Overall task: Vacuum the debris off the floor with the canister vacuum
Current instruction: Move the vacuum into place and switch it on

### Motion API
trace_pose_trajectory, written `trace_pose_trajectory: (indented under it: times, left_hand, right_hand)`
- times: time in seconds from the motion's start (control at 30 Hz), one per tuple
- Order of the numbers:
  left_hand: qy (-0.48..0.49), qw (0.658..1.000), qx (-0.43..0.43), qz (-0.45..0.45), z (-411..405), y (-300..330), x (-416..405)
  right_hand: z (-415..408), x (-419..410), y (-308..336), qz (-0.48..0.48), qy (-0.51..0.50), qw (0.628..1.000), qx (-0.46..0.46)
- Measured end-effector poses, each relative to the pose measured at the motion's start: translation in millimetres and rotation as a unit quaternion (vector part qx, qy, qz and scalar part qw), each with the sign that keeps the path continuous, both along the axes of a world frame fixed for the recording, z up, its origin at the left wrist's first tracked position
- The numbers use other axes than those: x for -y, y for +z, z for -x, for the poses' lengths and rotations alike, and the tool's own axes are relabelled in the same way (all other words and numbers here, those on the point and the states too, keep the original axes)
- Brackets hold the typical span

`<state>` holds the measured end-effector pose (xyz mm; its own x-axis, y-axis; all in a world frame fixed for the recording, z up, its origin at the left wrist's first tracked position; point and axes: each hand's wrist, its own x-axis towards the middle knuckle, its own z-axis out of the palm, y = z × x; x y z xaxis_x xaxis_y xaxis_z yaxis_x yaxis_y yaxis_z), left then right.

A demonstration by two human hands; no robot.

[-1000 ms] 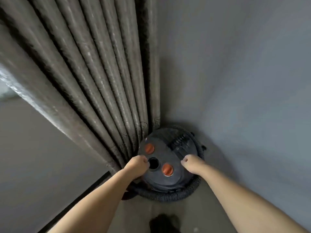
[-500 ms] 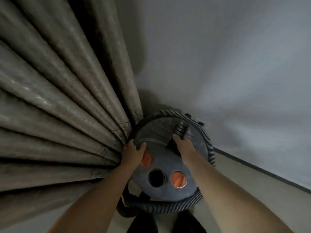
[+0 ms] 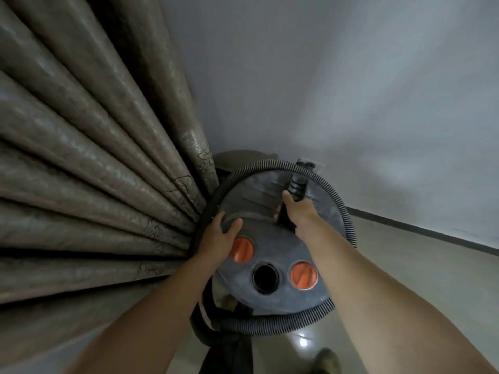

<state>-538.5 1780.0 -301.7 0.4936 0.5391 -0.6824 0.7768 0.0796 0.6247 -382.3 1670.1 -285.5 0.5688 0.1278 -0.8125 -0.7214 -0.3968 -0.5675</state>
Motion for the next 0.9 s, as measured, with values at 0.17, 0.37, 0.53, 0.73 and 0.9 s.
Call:
trace_pose_trajectory:
  times: [0.17,0.37,0.53,0.73,0.9]
  left_hand:
    - [-0.007,1.000,0.000,-0.003,12.6,4.0,69.1]
    - [0.012,1.000,-0.013,0.020,15.0,17.9,164.5]
    - [0.028,0.999,-0.007,0.023,1.2,25.4,227.6]
    - [0.051,0.998,-0.003,0.040,-22.9,31.6,308.1]
    - [0.026,0.997,-0.027,0.071,-45.3,34.4,351.9]
  right_hand:
    - [8.1,63.4,6.8,0.011,-0.016,1.000,-0.008]
    - [5.3,142.6,14.5,-0.006,0.008,1.000,-0.002]
    - [-9.9,201.4,18.9,-0.004,0.032,0.999,0.000]
    - [-38.1,269.4,19.1,0.006,0.054,0.998,0.015]
    - [-59.7,309.0,26.5,0.034,0.057,0.997,0.027]
